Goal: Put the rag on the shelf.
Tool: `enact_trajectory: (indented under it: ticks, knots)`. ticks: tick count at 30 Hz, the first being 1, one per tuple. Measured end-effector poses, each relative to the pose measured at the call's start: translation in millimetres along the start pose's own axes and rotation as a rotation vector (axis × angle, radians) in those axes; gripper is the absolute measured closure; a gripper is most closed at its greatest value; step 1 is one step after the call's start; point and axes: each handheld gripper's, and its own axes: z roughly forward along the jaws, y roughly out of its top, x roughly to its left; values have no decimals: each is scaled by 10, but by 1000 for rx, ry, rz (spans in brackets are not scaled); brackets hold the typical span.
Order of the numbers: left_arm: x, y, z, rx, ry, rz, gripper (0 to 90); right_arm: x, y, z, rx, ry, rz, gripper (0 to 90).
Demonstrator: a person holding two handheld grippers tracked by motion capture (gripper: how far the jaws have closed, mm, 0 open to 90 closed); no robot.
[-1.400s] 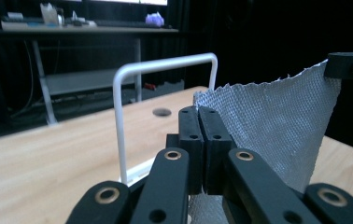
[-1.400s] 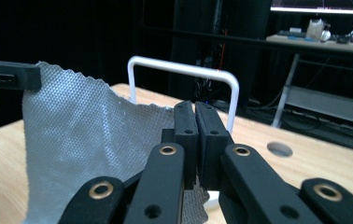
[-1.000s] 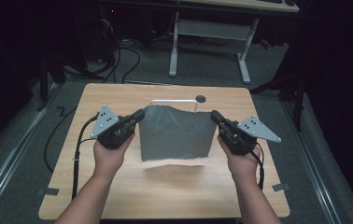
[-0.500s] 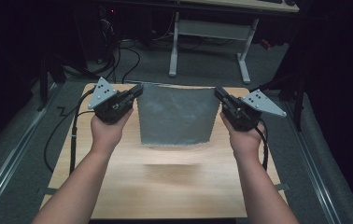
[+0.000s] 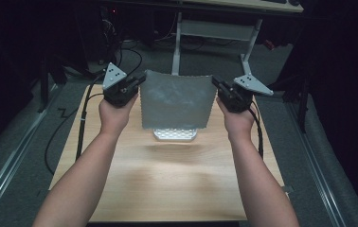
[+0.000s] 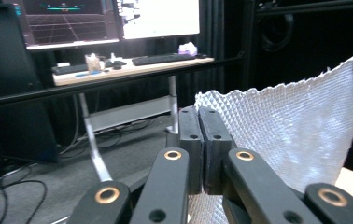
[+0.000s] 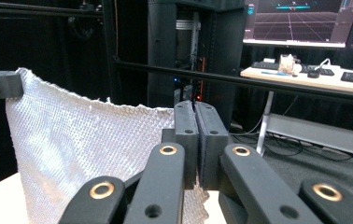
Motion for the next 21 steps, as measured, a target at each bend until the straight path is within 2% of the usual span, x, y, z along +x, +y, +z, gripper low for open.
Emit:
enact_trajectory:
  ticks: [2,4,6,10,15,21]
  knots:
    - [40,-5,63,2,10,-17,891,-33,0,84,9,2,14,892]
    - [79,-4,131,10,17,-29,891,-52,10,166,30,-11,-10,891]
    - [119,-9,205,28,22,-25,891,-73,18,237,46,-21,-25,892]
    - [206,-98,347,87,21,-50,891,-142,-15,423,84,-38,-42,892]
    - [236,-353,520,225,13,-31,891,-249,-173,672,176,-53,-53,892]
    - [274,-728,637,338,-25,-76,893,-319,-472,841,278,-28,-16,893]
